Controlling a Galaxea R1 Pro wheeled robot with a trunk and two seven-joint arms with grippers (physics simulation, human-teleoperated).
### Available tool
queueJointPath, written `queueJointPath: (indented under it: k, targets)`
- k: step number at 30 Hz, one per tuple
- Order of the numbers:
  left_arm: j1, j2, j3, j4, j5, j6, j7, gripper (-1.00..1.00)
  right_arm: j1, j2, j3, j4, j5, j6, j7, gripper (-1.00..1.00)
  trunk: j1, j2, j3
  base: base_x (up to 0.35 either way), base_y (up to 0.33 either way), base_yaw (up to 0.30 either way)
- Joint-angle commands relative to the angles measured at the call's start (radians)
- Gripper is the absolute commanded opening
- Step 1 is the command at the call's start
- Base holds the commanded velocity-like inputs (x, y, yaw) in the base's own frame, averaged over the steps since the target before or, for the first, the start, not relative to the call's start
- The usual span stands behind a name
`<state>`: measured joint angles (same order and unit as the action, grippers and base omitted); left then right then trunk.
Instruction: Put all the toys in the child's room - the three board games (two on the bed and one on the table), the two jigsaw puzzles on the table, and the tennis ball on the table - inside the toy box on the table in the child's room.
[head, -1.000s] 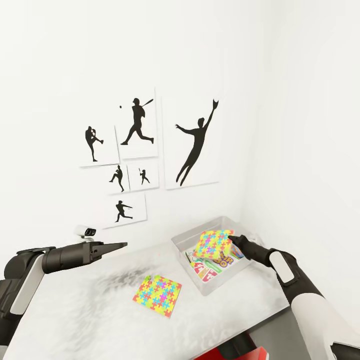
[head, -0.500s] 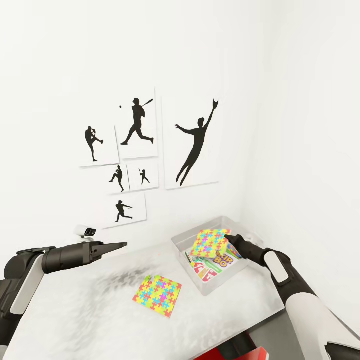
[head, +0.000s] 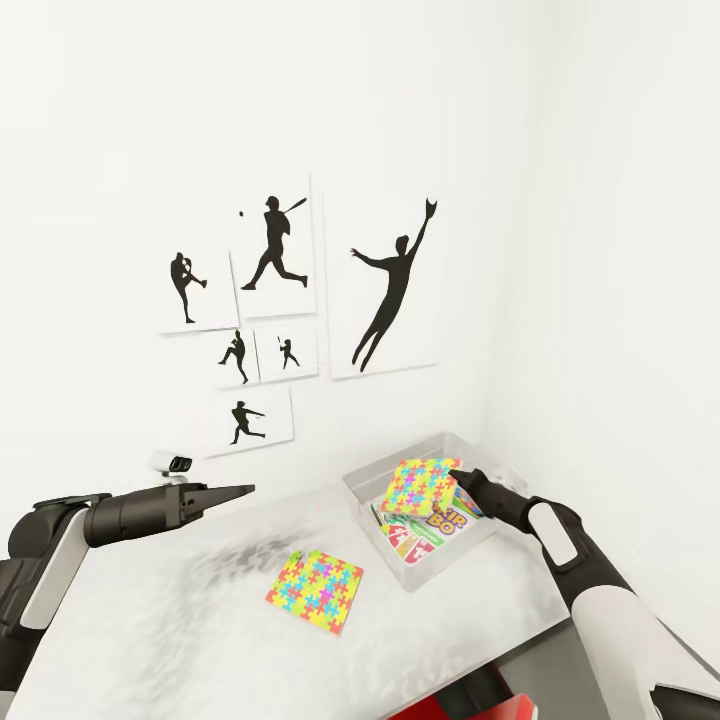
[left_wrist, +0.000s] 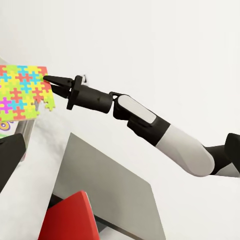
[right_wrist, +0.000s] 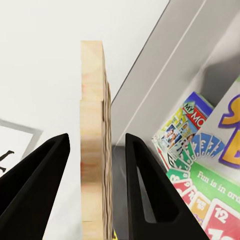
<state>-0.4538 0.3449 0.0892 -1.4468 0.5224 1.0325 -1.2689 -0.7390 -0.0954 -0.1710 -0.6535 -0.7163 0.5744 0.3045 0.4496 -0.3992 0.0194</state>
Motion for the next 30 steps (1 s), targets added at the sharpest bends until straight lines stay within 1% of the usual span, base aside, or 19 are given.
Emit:
queueJointPath:
  k: [1,7,13,16,20,30]
  targets:
    - [0.0,0.0,0.0,0.0,0.002,0.007,-0.001,1.0,0.0,0.0,-0.004,0.0,-0.001,0.007,0.002,-1.0,0.0,-0.001,0.0,0.0,0.0,0.0]
    - [0.0,0.0,0.001,0.0,0.002,0.008,-0.001,1.0,0.0,-0.001,-0.004,0.001,-0.002,0.005,0.0,-1.0,0.0,-0.001,-0.001,0.0,0.0,0.0]
    - [0.0,0.0,0.0,0.0,0.002,0.008,-0.001,1.0,0.0,-0.001,-0.004,0.001,-0.002,0.002,-0.003,-1.0,0.0,-0.001,-0.009,0.0,0.0,0.0]
    - [0.0,0.0,0.001,0.0,0.002,0.008,-0.001,1.0,-0.007,-0.001,-0.004,0.002,-0.002,0.002,-0.022,-1.0,0.0,-0.001,-0.014,0.0,0.0,0.0]
    - [0.0,0.001,0.001,0.0,0.002,0.008,-0.001,1.0,-0.031,0.0,-0.004,0.008,-0.003,0.005,-0.059,-1.0,0.0,-0.001,-0.021,0.0,0.0,0.0]
    - [0.0,0.002,0.001,0.0,0.002,0.008,-0.001,1.0,-0.041,0.002,-0.004,0.009,-0.003,0.005,-0.072,-1.0,0.0,-0.001,-0.037,0.0,0.0,0.0]
